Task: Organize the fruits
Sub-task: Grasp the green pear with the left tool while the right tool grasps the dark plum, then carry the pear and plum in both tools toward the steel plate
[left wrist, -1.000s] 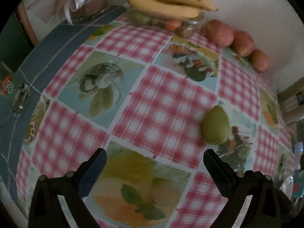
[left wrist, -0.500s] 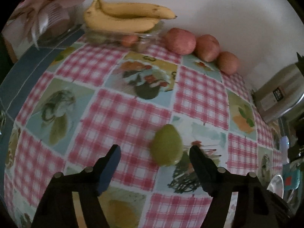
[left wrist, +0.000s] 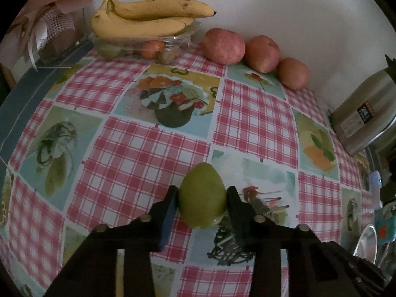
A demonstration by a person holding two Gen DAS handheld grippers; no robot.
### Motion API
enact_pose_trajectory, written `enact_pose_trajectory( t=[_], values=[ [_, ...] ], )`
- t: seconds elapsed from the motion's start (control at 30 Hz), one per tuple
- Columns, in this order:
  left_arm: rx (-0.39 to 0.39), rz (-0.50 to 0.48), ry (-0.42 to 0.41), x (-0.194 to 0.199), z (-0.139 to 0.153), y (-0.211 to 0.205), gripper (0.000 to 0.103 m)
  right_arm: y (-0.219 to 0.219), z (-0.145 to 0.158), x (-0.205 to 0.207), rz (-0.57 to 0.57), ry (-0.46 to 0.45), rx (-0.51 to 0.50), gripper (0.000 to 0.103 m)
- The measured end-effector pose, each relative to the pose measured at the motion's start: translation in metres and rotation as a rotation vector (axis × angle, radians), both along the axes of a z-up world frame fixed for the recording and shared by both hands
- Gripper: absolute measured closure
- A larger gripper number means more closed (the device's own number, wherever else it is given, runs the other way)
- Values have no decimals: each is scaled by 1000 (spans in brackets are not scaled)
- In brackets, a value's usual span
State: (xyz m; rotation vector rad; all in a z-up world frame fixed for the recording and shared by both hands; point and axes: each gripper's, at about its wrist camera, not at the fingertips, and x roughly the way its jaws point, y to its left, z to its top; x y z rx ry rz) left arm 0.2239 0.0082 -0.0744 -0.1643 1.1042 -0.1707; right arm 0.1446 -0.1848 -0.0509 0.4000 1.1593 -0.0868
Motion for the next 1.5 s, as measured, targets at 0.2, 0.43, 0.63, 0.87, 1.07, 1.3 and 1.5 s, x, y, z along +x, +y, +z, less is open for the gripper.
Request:
enact_pose_trajectory(
  t=[0.2,0.43,0.63,0.87,1.07,1.3,1.5],
  values=[
    [-27,4,28,-1,0,0,61,-1,2,-2,-3,-3,-1,77],
    [-24,10,85,-14,7,-4,61,-1,6,-9,-4,-6,-2,77],
    [-26,-6,93,-39,22,-12,61,-4,10,-23,-19,-2,22,77],
    [-17,18,131,-65,33,-10,61,-5,18,-44,-23,-17,29,77],
    [-59,29,145,-83,42,-3,61,-7,22,-64,-28,-21,23,77],
    [-100,30,159,-99,48,-5,61,-8,26,-87,-29,-25,-1,77],
    [-120,14,152,-117,54,-13,61,-13,34,-102,-44,-42,-13,77]
  ],
)
